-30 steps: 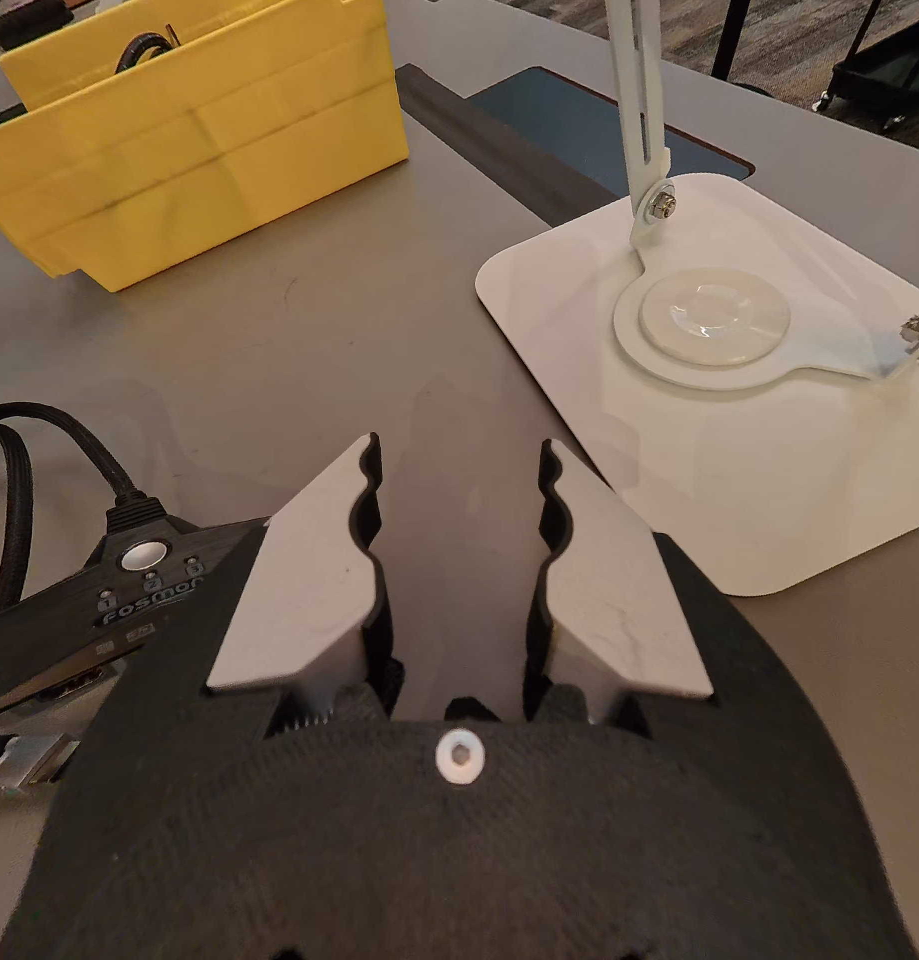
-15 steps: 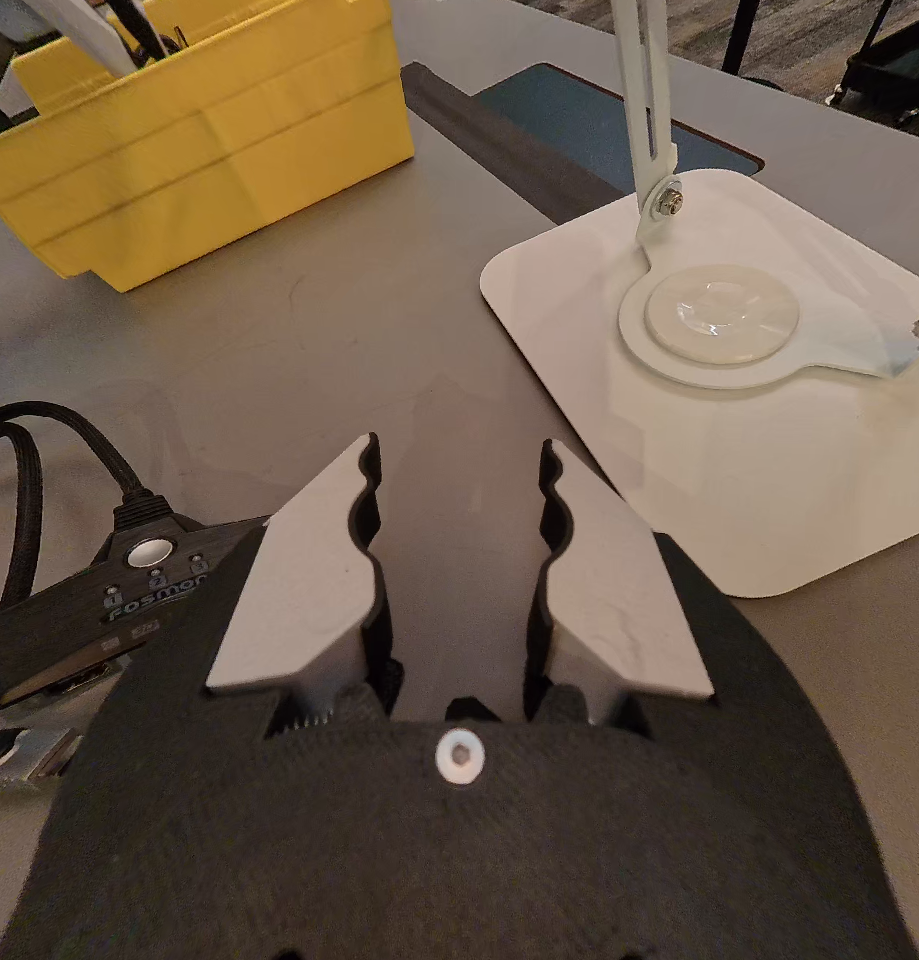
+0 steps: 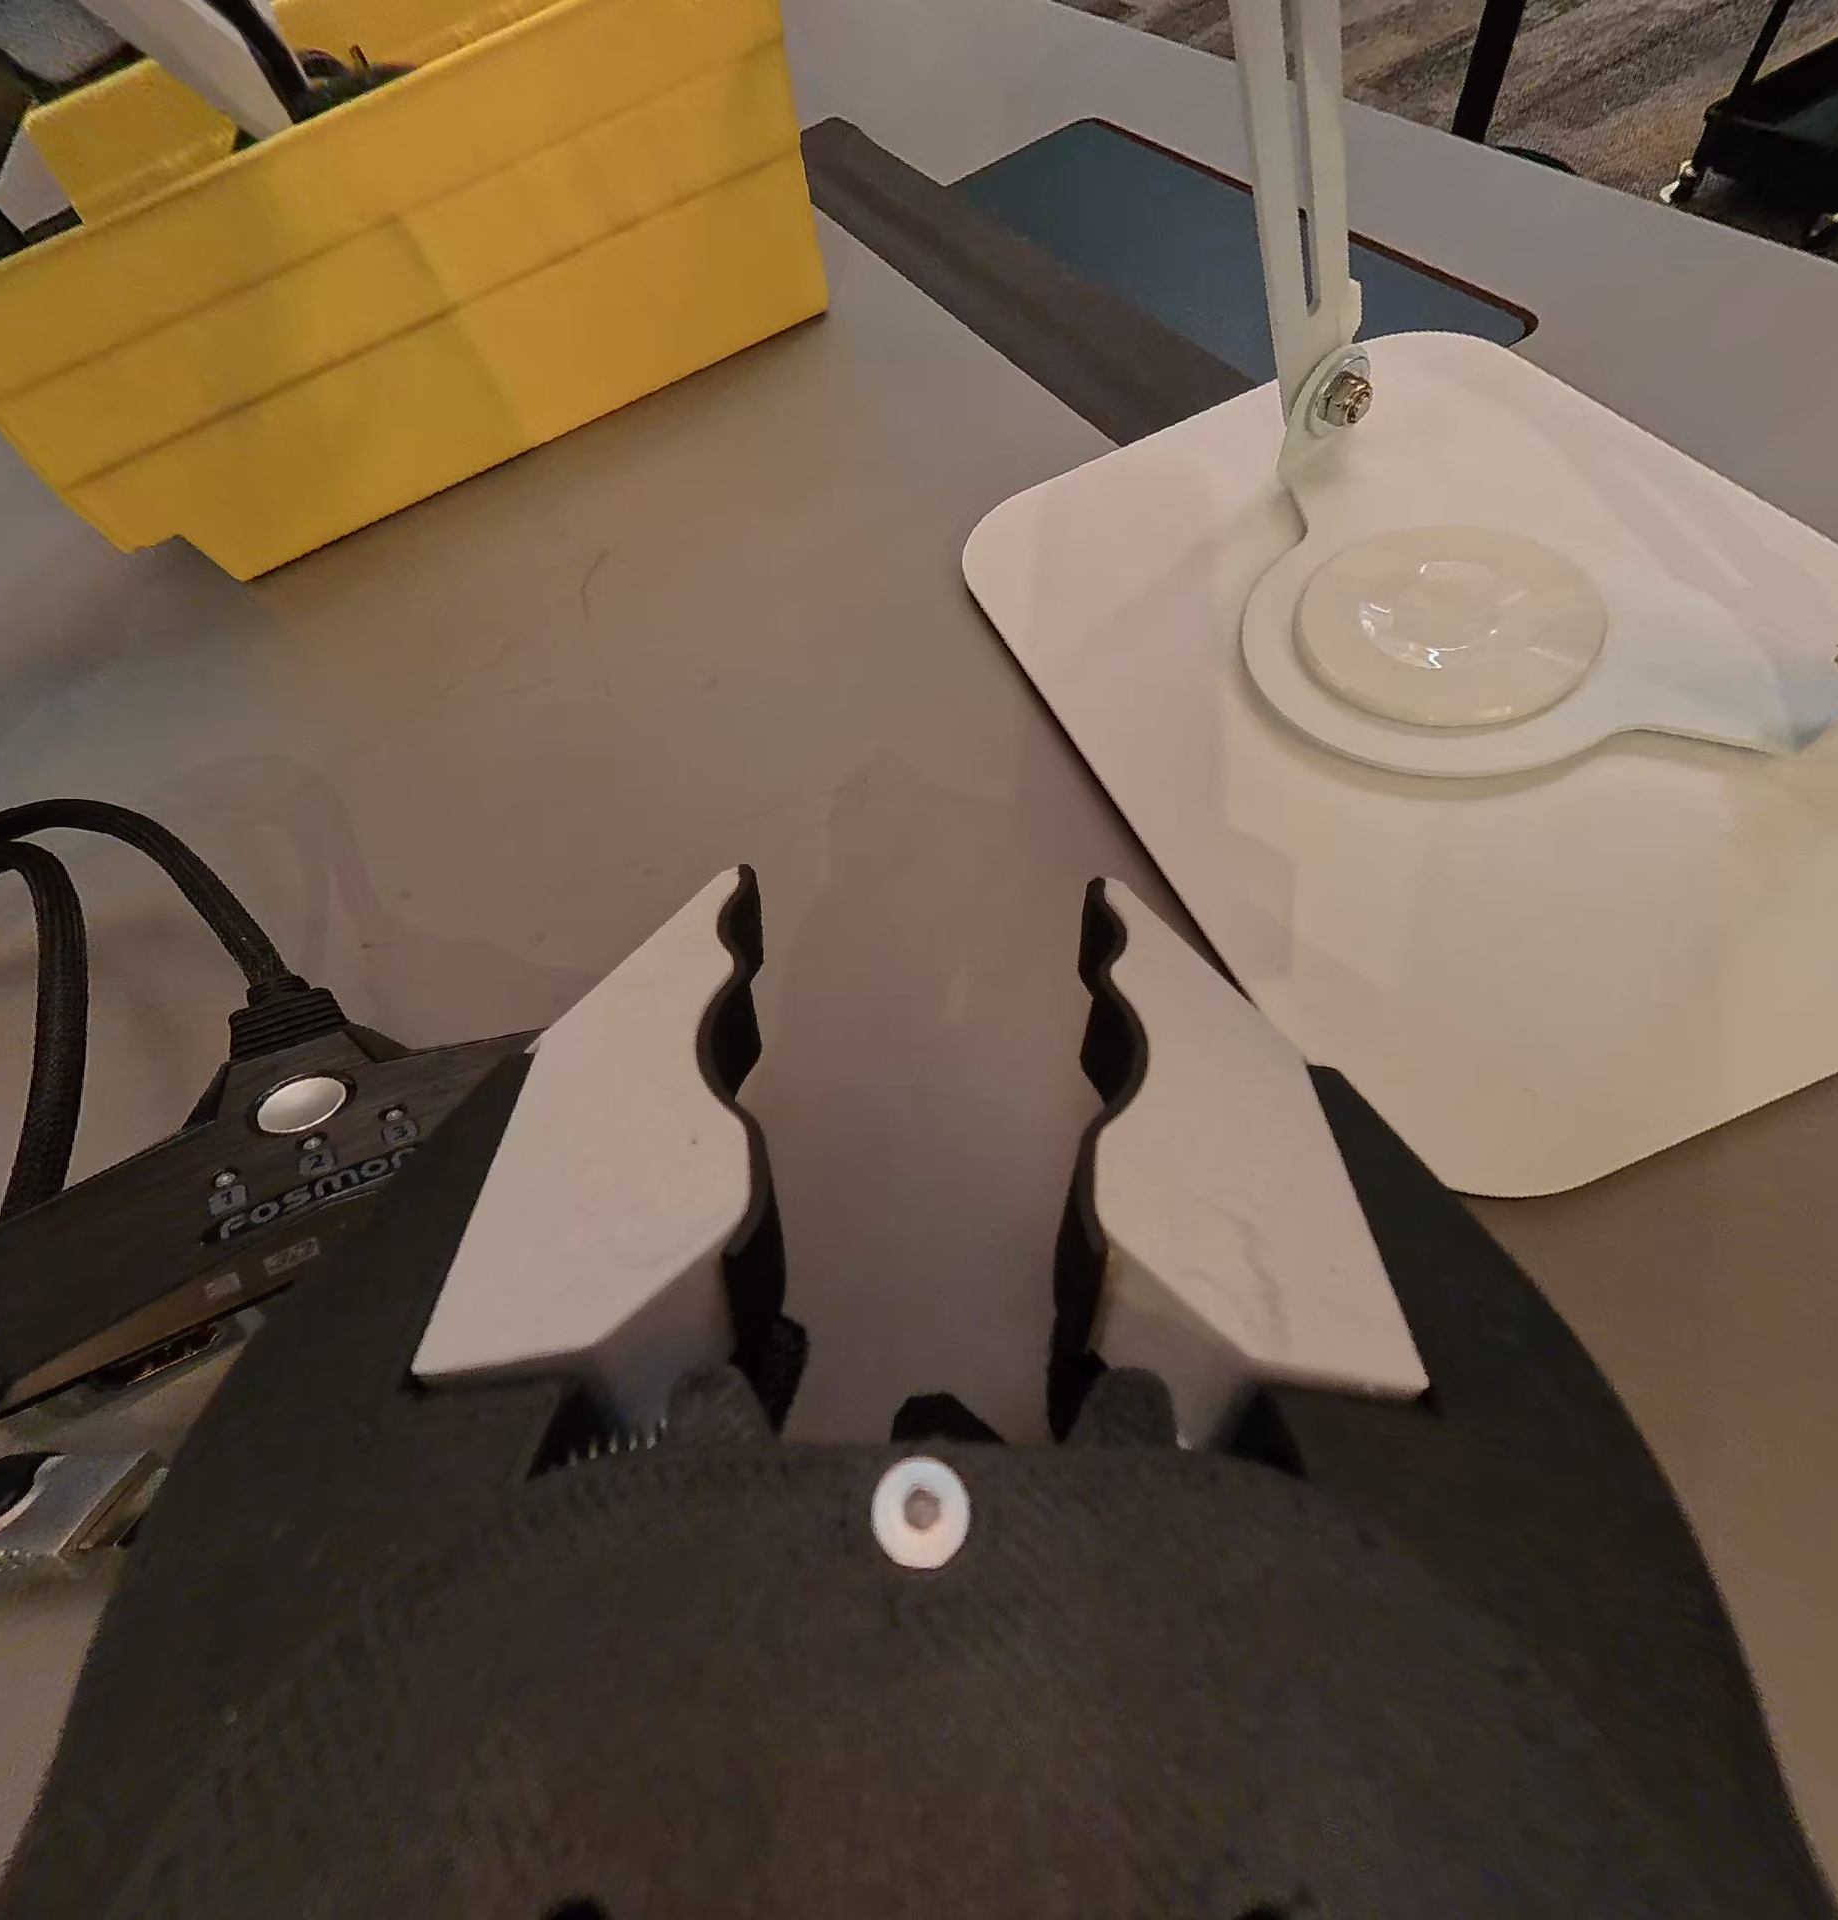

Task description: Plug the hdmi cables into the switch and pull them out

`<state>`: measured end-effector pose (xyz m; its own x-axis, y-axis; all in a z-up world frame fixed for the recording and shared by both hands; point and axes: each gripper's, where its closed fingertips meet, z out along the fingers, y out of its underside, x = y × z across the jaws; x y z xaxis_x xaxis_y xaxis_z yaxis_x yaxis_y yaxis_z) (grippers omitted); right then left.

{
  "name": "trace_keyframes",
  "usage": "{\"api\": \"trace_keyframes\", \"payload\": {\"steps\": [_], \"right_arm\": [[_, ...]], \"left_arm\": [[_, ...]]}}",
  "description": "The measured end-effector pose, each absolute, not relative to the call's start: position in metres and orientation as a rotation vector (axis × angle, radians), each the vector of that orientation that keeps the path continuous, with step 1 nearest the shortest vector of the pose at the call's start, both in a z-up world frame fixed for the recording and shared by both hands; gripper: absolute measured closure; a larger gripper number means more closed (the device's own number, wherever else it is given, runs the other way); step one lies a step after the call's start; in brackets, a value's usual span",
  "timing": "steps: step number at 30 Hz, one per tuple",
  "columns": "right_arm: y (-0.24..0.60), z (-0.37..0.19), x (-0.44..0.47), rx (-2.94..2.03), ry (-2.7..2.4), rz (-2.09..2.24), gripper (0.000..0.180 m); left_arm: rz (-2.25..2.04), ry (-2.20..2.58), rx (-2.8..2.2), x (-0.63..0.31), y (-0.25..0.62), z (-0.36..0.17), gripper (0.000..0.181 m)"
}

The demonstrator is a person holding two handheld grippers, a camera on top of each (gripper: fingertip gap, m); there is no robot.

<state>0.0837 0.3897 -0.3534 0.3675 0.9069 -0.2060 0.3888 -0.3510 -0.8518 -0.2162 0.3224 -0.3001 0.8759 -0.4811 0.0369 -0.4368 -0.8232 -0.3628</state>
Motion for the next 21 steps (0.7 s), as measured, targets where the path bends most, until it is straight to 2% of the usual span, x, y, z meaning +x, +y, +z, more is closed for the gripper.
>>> {"api": "trace_keyframes", "payload": {"steps": [21], "right_arm": [[0.390, -0.354, 0.084, -1.909, -1.126, 0.908, 0.119]], "left_arm": [[-0.375, 0.533, -2.260, -0.230, 0.289, -0.162, 0.174]]}}
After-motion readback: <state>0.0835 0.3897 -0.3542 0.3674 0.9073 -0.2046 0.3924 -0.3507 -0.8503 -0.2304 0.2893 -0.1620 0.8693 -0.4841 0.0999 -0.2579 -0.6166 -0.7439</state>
